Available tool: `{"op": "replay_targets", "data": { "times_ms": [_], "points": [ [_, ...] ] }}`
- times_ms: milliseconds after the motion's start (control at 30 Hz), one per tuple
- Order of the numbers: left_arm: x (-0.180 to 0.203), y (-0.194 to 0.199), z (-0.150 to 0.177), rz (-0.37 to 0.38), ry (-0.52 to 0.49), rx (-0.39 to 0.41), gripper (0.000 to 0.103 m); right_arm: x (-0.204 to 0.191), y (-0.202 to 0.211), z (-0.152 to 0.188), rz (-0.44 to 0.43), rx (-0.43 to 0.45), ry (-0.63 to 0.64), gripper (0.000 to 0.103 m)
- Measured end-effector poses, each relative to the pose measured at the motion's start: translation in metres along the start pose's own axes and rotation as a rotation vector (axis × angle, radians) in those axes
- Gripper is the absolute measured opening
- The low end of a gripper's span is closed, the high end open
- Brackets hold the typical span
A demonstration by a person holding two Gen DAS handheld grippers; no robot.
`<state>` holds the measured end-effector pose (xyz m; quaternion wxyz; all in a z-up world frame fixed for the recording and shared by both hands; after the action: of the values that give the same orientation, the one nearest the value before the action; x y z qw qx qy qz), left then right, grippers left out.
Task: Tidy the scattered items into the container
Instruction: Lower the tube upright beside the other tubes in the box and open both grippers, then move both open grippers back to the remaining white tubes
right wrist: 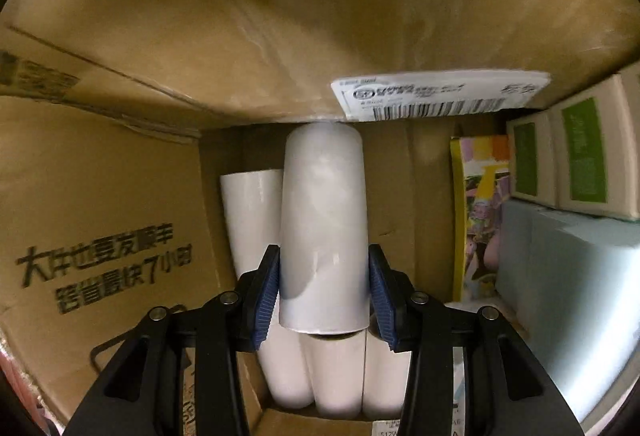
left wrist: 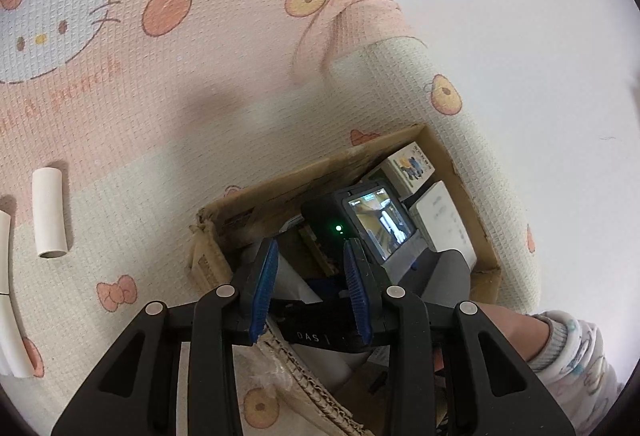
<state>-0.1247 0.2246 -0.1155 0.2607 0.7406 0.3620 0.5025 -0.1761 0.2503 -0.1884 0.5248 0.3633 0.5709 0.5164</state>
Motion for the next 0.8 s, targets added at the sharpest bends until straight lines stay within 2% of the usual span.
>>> {"op": "replay_targets", "data": {
  "times_ms": [167, 367, 600, 733, 800],
  "points": [
    [-0.001, 0.002, 0.0, 0.008, 0.004, -0.001, 0.037, 0.003, 0.0, 0.004, -0.003, -0.027, -0.008, 0.04],
    [-0.002, 0.011, -0.001, -0.004, 0.006, 0.03, 0.037, 0.008, 0.021, 0.01, -0.029, -0.033, -0.025, 0.04],
    [0.0, 0.038, 0.008, -0.013, -0.017, 0.123, 0.04, -0.001, 0.087, 0.031, -0.046, 0.109, 0.005, 0.04],
    [-0.001, 0.054, 0.02, -0.037, -0.049, 0.166, 0.05, -0.012, 0.124, 0.05, 0.012, 0.208, 0.046, 0.04],
    [-0.005, 0.066, 0.03, -0.024, -0.054, 0.195, 0.055, -0.03, 0.139, 0.078, 0.055, 0.282, 0.079, 0.041]
  ]
}}
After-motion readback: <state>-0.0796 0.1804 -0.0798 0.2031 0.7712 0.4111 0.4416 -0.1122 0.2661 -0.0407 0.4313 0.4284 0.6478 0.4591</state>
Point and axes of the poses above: each gripper's, at about its wrist camera, not at the fingertips, and y roughly against the way its jaws point, x to its right, z to its underside, the point moved 7 cm from there along -y, roughly the way its jaws point, and after that the axes turned 6 degrees about y, right-handed, at the moved point
